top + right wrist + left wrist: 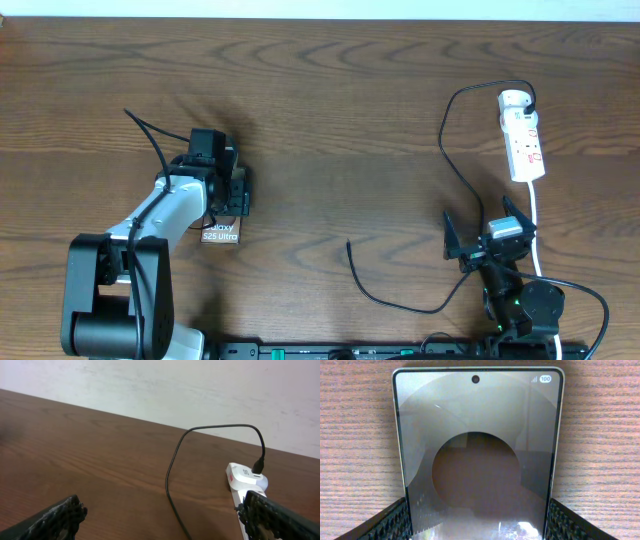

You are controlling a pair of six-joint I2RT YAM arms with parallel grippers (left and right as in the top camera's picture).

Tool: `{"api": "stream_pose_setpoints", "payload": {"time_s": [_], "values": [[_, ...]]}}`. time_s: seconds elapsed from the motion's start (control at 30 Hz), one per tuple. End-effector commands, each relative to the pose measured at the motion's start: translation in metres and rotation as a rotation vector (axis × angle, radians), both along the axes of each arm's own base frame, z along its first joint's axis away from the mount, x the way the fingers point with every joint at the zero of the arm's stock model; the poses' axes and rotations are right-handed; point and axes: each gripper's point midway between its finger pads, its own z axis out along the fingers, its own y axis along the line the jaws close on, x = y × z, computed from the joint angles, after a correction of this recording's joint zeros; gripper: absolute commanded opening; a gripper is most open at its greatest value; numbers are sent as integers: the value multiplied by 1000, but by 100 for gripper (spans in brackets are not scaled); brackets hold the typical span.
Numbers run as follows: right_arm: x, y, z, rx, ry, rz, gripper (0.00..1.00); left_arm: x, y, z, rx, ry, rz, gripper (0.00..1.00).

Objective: Plug charger to phone and switch on socket
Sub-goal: 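Close the left gripper on the phone's edge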

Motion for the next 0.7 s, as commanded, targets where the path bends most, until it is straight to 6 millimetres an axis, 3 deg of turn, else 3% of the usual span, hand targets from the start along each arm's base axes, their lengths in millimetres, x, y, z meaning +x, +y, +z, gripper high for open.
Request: {"api": "stream_pose_setpoints", "payload": {"time_s": [0.0,0.3,0.67], "values": [[0,2,-2,-7,4,8,99,-10,2,-12,13,45,-3,74],[0,2,-2,-7,4,8,99,-9,2,-12,13,39,-3,62],[0,2,-2,-7,4,8,99,-9,2,-12,13,38,-3,14]]}}
